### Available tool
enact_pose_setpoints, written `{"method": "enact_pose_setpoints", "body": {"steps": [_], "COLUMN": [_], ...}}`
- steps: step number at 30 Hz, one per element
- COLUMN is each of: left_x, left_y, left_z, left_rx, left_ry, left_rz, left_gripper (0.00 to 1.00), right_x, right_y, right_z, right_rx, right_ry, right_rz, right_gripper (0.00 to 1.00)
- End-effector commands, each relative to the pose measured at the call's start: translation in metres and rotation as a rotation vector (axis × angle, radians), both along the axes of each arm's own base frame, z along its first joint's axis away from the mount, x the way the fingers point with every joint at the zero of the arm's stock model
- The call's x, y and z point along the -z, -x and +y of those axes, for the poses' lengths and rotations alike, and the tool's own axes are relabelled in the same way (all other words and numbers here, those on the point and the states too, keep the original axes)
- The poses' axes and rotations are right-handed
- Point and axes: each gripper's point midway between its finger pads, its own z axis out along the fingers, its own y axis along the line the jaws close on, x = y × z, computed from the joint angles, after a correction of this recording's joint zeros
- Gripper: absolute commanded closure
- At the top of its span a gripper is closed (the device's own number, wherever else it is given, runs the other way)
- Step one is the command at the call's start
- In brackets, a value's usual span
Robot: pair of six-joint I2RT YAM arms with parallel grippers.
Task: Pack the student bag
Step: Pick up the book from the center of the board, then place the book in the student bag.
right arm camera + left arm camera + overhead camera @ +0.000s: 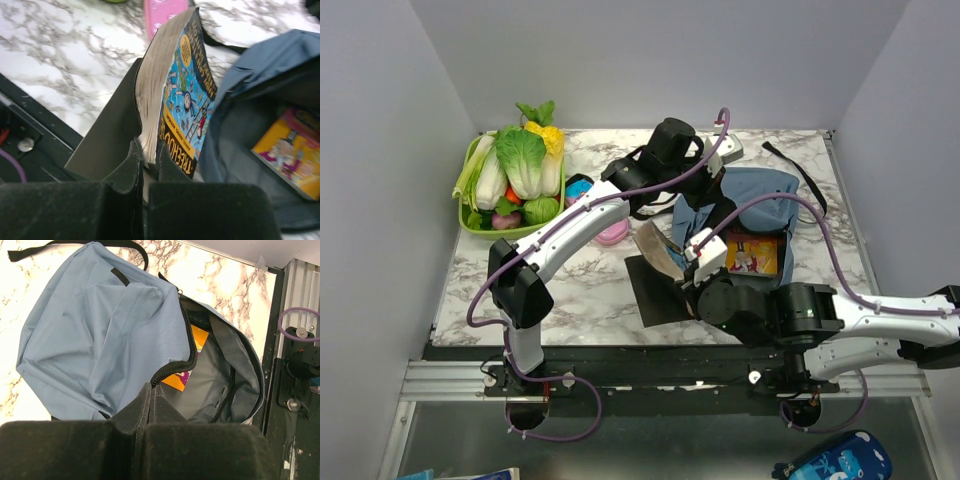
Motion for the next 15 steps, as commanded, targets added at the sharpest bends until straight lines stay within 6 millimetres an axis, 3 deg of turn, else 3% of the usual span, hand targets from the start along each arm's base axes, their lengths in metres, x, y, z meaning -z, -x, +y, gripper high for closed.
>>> {"method": "enact_pose_setpoints", "body": {"steps": [1, 3, 4, 5, 10, 15], "left_x": [-0.03, -0.029, -0.03, -0.03, -0.025, -0.03], "left_y": [-0.004, -0.003, -0.004, -0.004, -0.002, -0.001], "left_z": [0.003, 0.004, 0.006, 0.007, 0.006, 0.012], "left_rx": [-0.014, -0.013, -0.017, -0.015, -0.009, -0.011], "left_ry": [0.041, 0.033, 0.032, 0.028, 0.027, 0.014], "left_rz": [-0.063, -0.065, -0.073, -0.078, -0.07, -0.098], "left_gripper": [1.0, 1.0, 1.0, 1.0, 1.0, 1.0], "right_x": [-0.017, -0.023, -0.026, -0.027, -0.004, 0.01], "right_y": [-0.005, -0.005, -0.004, -0.003, 0.01, 0.007], "right_z": [-0.064, -0.077, -0.097, -0.098, -0.11, -0.123], "right_rx": [0.169, 0.244, 0.286, 0.328, 0.303, 0.349], "right_ry": [0.149, 0.115, 0.15, 0.091, 0.183, 0.161], "right_rz": [-0.063, -0.047, -0.023, 0.018, 0.104, 0.108], "right_gripper": [0.99, 0.99, 0.99, 0.99, 0.99, 0.99]}}
